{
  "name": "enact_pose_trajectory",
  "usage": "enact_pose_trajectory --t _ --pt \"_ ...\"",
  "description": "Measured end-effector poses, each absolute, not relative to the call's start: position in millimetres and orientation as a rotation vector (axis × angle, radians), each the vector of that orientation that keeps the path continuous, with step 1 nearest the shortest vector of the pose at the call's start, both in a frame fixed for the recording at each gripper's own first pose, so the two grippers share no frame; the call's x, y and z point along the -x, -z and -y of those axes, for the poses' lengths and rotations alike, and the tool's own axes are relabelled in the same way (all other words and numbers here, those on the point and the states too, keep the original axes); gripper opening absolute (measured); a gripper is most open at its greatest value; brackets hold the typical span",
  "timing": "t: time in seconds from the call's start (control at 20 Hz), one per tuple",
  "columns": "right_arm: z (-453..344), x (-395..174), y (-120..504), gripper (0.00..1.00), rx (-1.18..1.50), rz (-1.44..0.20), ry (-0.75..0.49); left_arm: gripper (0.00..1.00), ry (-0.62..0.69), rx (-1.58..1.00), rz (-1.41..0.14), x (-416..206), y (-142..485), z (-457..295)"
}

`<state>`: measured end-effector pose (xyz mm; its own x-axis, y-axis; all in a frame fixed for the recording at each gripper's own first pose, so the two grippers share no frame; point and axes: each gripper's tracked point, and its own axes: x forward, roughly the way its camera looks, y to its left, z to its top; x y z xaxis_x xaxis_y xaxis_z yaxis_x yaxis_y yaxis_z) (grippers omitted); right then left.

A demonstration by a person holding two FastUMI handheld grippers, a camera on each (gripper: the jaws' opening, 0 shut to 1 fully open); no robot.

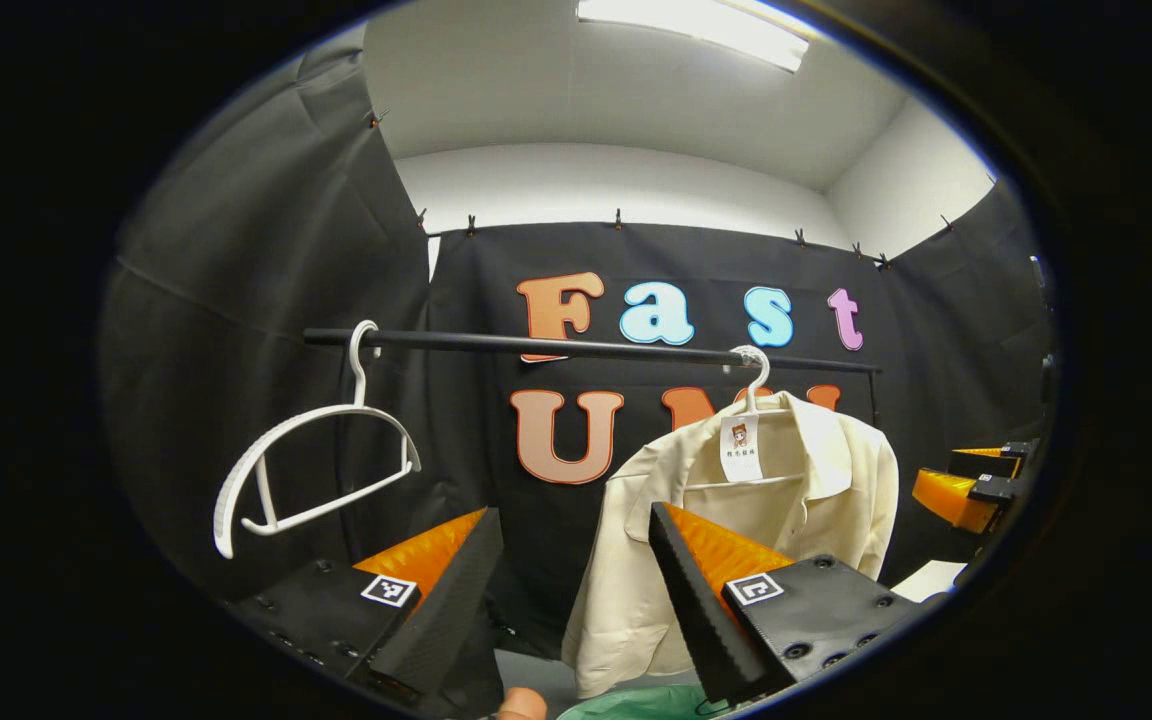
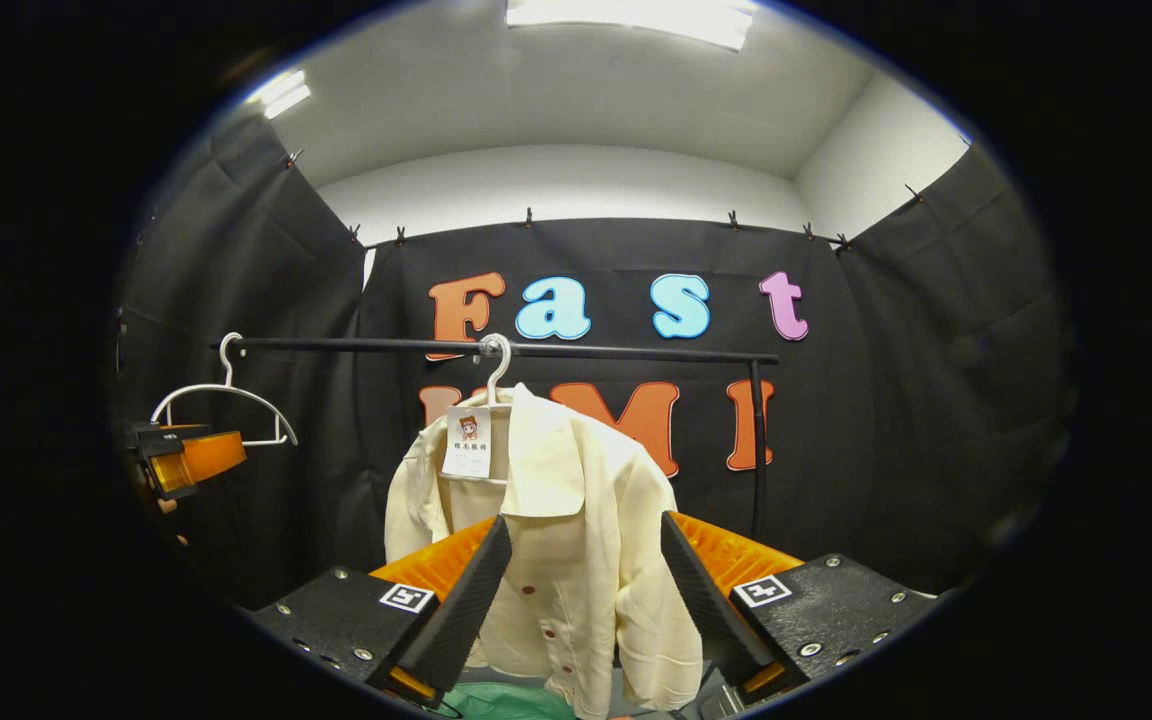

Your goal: Grasp the clothes on the hanger with both hands and then place them into the laundry hamper below.

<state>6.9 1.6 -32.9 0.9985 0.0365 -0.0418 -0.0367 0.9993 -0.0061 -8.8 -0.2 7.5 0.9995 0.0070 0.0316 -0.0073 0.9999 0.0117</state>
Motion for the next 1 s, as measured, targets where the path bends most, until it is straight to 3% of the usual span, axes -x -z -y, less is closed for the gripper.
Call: enact_pose_trajectory --t 0.3,0.75,0.95,1.0 --pt "-12 -20 63 0.93 0.004 -0.066 -0.035 0.96 -0.002 -0.013 0.024 7 -2 -1" --pt "-50 -61 114 0.93 -0.002 -0.103 -0.038 0.93 -0.008 -0.016 0.001 -4 12 -10" --pt "-66 -91 133 0.93 -0.004 -0.120 -0.038 1.00 -0.026 -0.026 -0.008 -11 21 -19" --pt "-68 -100 136 0.93 0.003 -0.123 -0.033 0.97 -0.026 -0.025 -0.013 -13 24 -19"
